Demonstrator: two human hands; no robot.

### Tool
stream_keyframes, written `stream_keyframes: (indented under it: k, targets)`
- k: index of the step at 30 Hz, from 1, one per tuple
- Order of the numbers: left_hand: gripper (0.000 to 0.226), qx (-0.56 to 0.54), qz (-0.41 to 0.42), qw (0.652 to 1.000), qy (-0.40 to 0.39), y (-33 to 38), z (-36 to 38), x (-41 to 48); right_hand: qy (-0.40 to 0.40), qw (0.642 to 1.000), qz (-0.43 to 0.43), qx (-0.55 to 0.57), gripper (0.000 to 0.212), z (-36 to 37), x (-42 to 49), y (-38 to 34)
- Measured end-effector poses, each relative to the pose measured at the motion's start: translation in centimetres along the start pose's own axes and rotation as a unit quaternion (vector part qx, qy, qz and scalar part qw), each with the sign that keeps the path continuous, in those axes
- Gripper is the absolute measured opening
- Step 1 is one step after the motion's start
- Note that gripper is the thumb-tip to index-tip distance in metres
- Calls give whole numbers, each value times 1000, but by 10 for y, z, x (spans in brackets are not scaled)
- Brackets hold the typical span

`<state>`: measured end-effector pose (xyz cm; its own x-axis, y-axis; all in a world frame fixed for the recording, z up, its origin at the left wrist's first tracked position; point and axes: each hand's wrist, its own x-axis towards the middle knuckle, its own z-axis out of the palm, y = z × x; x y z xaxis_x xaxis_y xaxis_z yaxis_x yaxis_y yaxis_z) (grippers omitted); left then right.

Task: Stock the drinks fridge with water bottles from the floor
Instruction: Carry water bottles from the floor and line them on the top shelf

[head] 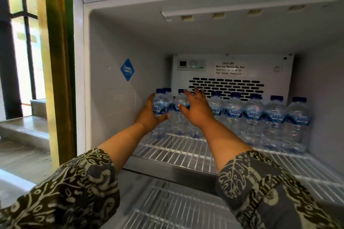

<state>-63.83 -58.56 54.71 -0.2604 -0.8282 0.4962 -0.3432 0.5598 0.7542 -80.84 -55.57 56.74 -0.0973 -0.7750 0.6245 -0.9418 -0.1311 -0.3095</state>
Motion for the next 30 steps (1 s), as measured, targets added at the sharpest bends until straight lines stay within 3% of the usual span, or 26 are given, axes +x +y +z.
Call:
stream_keyframes:
  k: [4, 11, 17, 20, 25, 30]
  targets:
    - [86, 75, -20, 997, 15, 11, -9, -27, -2, 1000, -23, 4, 59, -10, -6, -7]
    - [62, 238, 25, 971, -14, 19, -50, -112, -44, 998, -20, -40, 57, -32, -59, -35]
    - [59, 292, 98, 951, -5, -2, -94, -209, 56, 994, -75, 59, 53, -13, -165, -103]
    - [61, 314, 89, 945, -29, -28, -127, -276, 61, 984, -93, 136, 53, 20, -231, -148]
    - [64, 315, 9, 947, -67, -98, -182, -397, -52, 975, -80, 199, 53, 103, -347, -219]
    - [67, 249, -145, 956, -53, -166, -208, -508, -209, 944, -68, 244, 55, 181, -450, -259]
